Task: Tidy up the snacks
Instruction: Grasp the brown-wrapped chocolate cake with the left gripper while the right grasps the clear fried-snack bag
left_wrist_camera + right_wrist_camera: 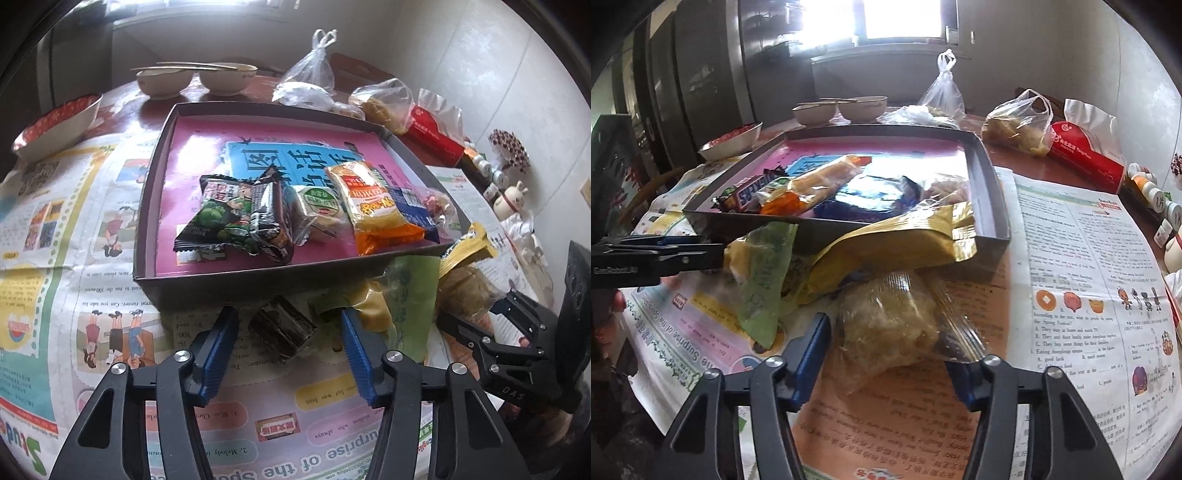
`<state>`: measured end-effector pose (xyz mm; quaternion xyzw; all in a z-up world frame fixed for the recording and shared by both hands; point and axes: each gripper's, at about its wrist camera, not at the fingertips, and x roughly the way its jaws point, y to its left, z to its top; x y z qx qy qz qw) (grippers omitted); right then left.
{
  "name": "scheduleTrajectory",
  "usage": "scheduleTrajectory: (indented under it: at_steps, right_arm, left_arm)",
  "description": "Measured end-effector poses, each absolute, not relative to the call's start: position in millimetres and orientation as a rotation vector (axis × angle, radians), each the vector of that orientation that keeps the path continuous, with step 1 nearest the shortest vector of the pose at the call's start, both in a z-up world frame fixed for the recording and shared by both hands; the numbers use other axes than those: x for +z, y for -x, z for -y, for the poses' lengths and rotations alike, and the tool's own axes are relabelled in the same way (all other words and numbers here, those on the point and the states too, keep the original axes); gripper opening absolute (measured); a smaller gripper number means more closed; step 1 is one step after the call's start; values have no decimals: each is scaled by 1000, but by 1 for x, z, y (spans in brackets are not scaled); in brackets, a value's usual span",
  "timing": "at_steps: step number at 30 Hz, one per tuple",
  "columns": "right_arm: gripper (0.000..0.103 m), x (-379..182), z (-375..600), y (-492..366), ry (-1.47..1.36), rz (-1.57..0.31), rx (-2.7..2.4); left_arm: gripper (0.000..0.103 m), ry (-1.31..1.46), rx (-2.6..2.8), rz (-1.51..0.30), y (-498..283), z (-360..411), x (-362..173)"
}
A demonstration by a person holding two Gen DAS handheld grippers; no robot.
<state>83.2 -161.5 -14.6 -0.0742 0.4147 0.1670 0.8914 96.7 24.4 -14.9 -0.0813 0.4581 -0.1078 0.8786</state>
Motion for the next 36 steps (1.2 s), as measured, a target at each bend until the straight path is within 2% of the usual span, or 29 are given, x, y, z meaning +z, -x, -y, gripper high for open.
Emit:
scheduleTrajectory:
  at_steps: [9, 12, 17, 36]
  right_arm:
    - [40, -13, 153, -76, 156, -864, 398]
    - [39, -12, 150, -71, 156, -864, 426]
    - [38, -14, 143, -68, 156, -871, 452]
    - [38, 10, 151, -64, 93, -825, 456]
  left_arm:
    - [50, 147, -240, -943, -100, -23, -16]
    - [42, 134, -230, -939, -100, -23, -16]
    - [37, 140, -237, -934, -98, -26, -17]
    - [36, 187, -233, -867, -77, -39, 16]
